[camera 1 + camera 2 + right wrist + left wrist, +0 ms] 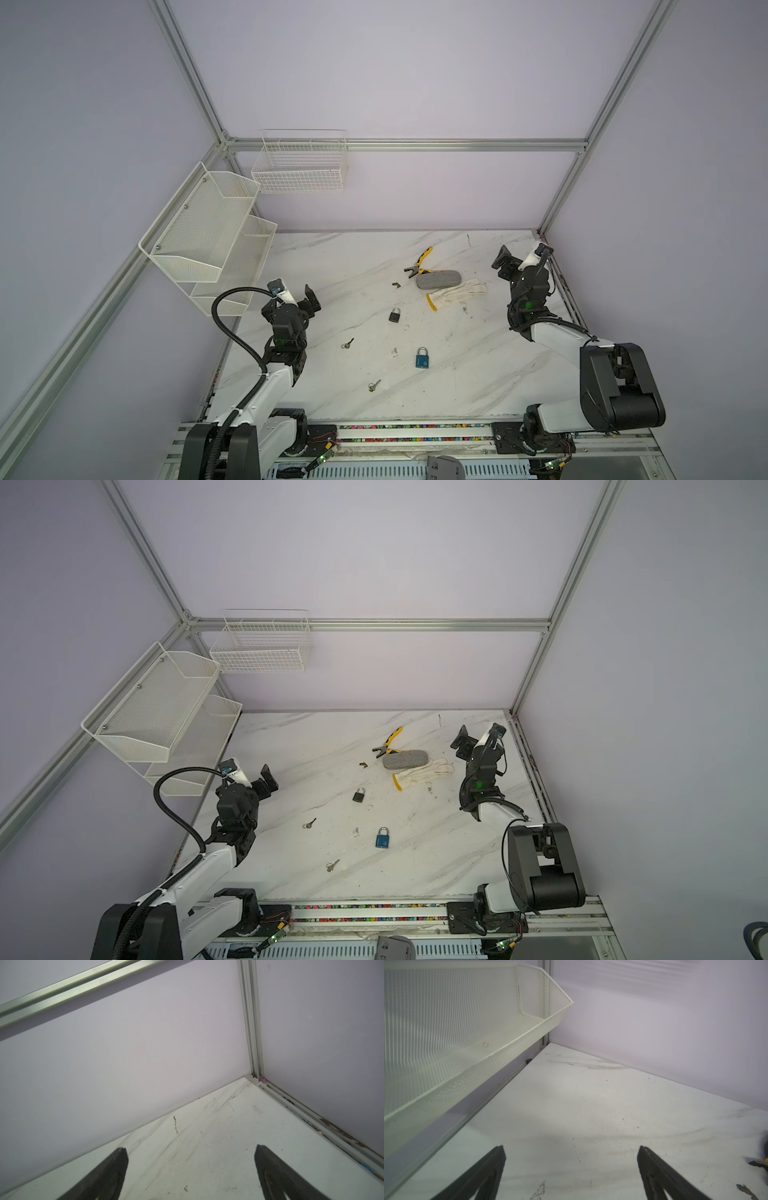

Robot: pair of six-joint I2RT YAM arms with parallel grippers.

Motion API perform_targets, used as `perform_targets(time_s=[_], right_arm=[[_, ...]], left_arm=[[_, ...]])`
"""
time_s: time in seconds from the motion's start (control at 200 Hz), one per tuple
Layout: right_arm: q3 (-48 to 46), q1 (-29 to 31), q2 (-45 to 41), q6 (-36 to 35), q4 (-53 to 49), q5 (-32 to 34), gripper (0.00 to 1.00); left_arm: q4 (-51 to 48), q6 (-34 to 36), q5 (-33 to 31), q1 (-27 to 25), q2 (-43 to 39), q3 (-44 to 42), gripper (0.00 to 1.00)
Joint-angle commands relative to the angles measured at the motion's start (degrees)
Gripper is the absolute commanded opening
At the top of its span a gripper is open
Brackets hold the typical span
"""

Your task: Unlock with the key

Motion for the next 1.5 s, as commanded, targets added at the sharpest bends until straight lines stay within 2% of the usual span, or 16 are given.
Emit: perform_targets(time_s=[0.0, 0.05, 0.235, 0.285, 0.395, 0.56, 0.67, 0.86, 1.07, 1.495], right_arm=[[-0.01, -0.48, -1.43, 11.95, -10.80, -2.79, 0.97], [0.40, -0.62, -1.83, 12.49, -12.20, -6.27, 0.97], [4.06, -0.62, -4.24, 11.48, -22.02, -11.80, 0.97], [5.13, -0.62, -4.74, 10.23, -24.90, -12.04, 0.97], [6.71, -0.29, -4.28, 9.89, -27.91, -17.46, 0.97], [8.43, 1.10, -5.33, 7.99, -33.51, -21.01, 0.97], [9.03, 4.18, -6.01, 7.59, -37.14, -21.66, 0.97], [10.77, 12.54, -6.44, 7.57, -43.13, -22.34, 0.97], [12.01, 24.60, -5.88, 9.63, -47.50, -22.30, 0.97], [16.07, 49.06, 0.28, 16.39, -54.17, -14.59, 0.90]], left_arm=[[-7.62, -11.65, -4.49, 0.46, -1.73, 4.91, 1.00], [-9.42, -12.21, -3.00, 0.54, -2.12, 5.41, 1.00], [-18.20, -13.04, 4.13, 0.49, -4.29, 8.63, 1.00], [-19.12, -13.07, 6.70, 0.53, -5.46, 8.68, 1.00], [-20.90, -14.53, 12.35, 0.47, -7.98, 8.47, 1.00], [-27.87, -15.76, 19.05, 0.36, -12.06, 10.20, 1.00], [-31.66, -17.83, 22.90, 0.07, -14.48, 10.68, 1.00], [-37.93, -20.58, 26.90, -2.80, -17.82, 10.93, 1.00], [-43.96, -22.36, 27.77, -9.09, -22.42, 10.91, 1.00], [-55.26, -30.08, 22.63, -22.91, -22.99, 12.86, 1.00]])
